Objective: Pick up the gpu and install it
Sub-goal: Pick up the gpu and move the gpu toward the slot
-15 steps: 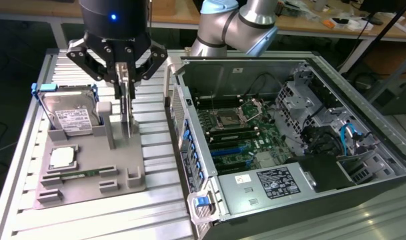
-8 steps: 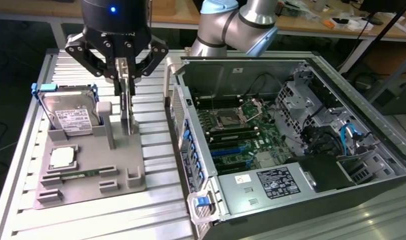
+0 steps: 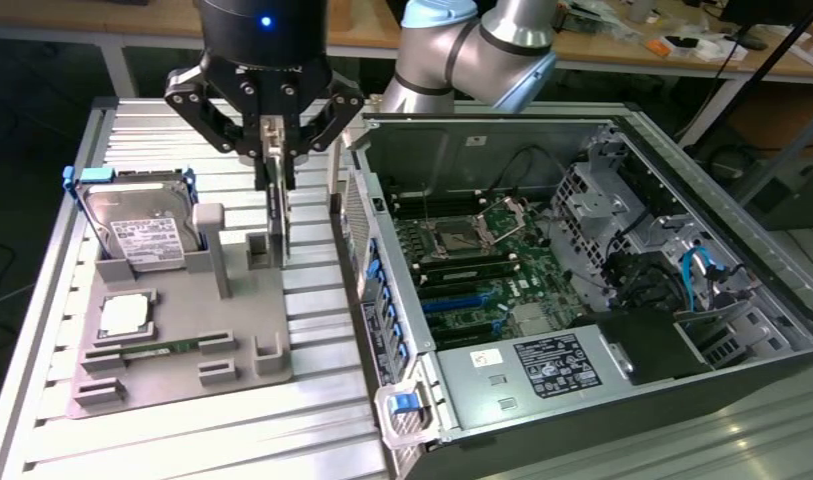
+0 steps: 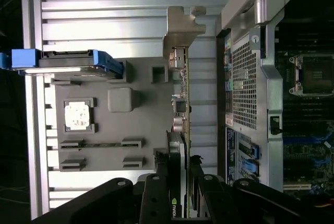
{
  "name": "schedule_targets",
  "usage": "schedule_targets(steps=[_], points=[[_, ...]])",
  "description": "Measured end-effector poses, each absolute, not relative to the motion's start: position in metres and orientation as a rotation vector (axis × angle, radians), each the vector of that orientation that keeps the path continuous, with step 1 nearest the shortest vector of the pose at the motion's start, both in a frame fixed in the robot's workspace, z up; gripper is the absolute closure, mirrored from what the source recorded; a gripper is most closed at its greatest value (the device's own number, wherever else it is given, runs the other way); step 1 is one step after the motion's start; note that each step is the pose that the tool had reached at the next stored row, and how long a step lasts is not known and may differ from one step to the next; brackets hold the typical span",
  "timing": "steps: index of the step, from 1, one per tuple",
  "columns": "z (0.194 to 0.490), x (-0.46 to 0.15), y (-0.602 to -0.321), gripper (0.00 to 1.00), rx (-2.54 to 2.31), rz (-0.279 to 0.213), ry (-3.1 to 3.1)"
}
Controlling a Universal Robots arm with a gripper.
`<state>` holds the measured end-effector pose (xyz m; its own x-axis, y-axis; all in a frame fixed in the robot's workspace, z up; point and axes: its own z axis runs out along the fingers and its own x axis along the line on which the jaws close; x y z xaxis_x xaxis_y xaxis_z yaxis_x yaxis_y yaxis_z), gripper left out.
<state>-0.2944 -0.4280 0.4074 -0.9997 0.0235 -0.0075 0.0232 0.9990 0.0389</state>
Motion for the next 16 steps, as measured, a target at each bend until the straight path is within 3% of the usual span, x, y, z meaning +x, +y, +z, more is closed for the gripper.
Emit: schedule_targets(steps=[16], points=[[0.412, -0.278, -0.428, 0.73, 0.036, 0.061, 3.134]])
